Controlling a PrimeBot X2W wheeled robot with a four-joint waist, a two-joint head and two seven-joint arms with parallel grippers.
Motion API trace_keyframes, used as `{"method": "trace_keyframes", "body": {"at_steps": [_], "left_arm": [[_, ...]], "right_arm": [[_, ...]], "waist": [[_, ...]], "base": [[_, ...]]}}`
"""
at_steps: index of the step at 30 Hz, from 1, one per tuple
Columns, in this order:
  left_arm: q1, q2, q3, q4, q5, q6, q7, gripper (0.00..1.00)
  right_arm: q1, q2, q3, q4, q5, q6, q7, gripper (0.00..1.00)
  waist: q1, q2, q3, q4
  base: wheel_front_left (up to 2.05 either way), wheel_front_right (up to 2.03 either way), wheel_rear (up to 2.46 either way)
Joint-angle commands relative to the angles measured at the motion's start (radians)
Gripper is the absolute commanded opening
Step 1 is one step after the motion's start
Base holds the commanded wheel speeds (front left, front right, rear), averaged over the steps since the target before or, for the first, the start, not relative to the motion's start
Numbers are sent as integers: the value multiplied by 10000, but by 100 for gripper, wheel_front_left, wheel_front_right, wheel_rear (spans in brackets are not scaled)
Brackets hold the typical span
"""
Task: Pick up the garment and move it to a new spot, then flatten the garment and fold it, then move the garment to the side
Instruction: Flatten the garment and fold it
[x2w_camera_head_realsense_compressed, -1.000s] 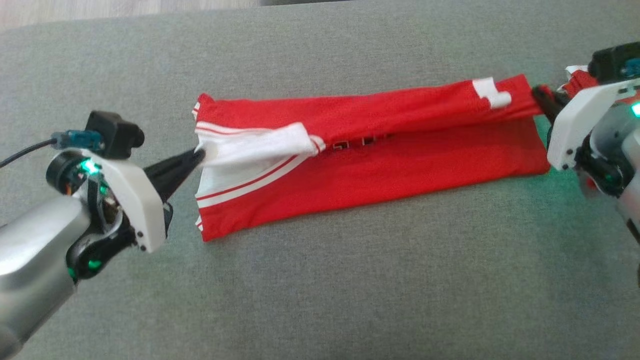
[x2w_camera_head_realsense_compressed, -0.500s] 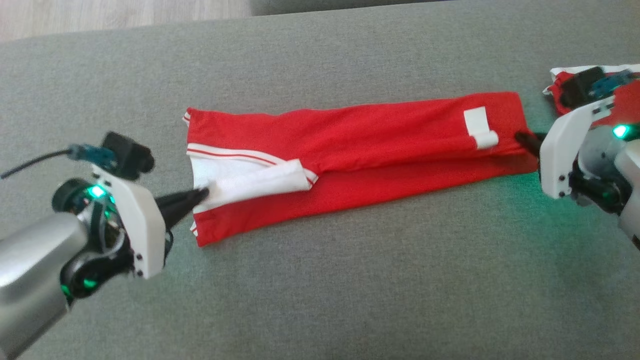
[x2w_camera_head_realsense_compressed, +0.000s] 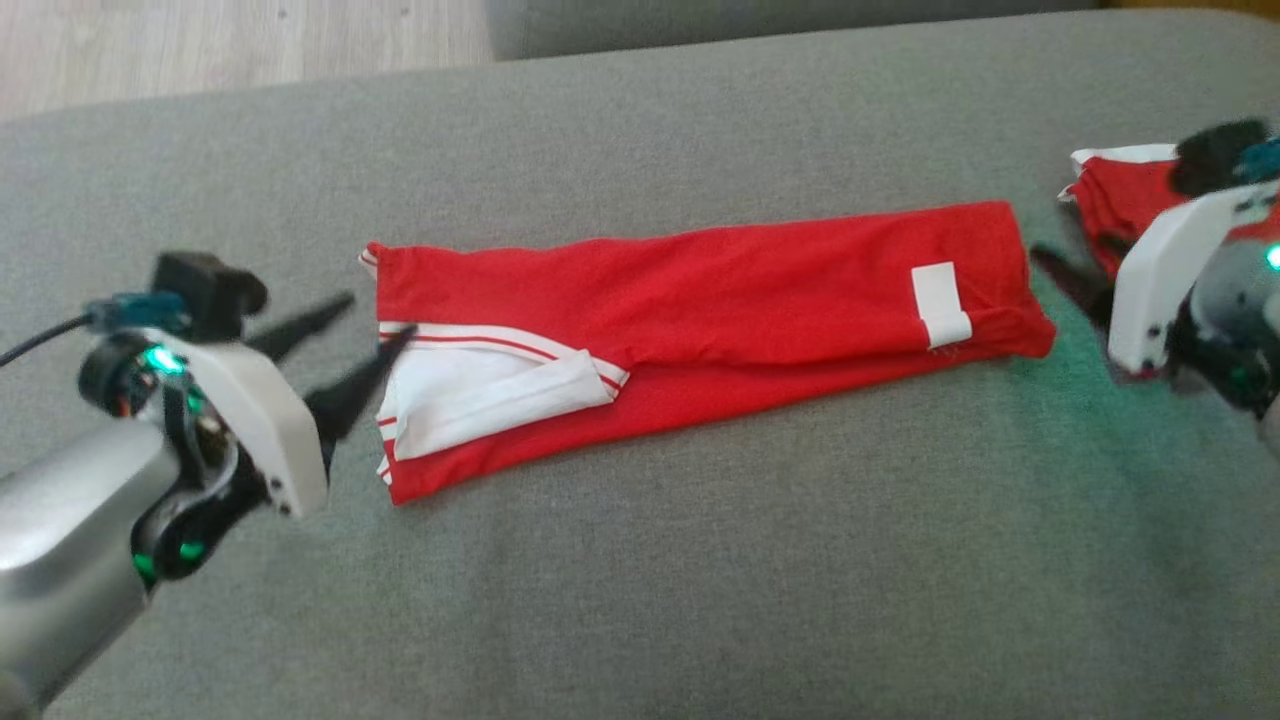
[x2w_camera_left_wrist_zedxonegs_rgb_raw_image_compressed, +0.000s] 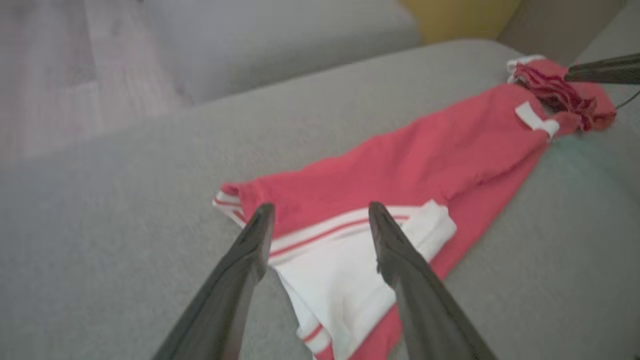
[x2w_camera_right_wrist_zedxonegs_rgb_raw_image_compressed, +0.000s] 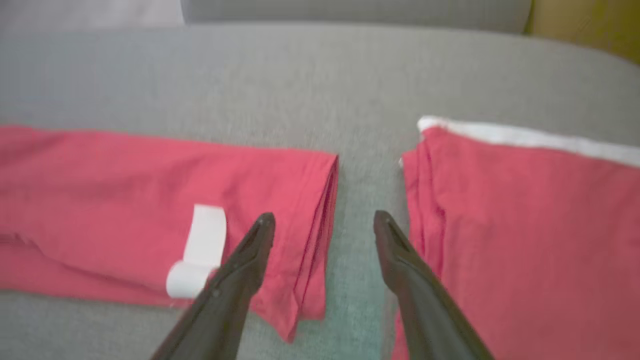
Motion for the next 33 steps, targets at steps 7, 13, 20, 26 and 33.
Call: {"method": "trace_keyframes", "body": {"at_steps": [7,13,20,26,33], "left_arm": [[-52,-288,1719,492,268,1303,-2940,100],[726,-957,3516,562,998,3055,-3912,100],[3675,-2738,6927,-672,3711,3481,-3923,100],[5849,-4293,8698,-928,5523,2711,-3925,100],[7020,-5678,10299,-658,7153,1393,-3925,100]], "right_arm": [[-663,557,-1142,-24,272,-9,-2619,100],[-310,1508,-1857,178,-133,-9,-5423,100],[976,2704,-4384,-412,-2063,-9,-6004,100],[3835,4273,-6955,-2021,-5189,-9,-6008,100],[5771,5533,-8358,-3168,-7452,-9,-6009,100]], "waist": [[0,-1,-585,-132],[0,-1,-969,-139],[0,-1,-1277,-145],[0,-1,-1353,-179],[0,-1,-1199,-198]], "base": [[0,0,0],[0,0,0],[0,0,0],[0,0,0],[0,0,0]]}}
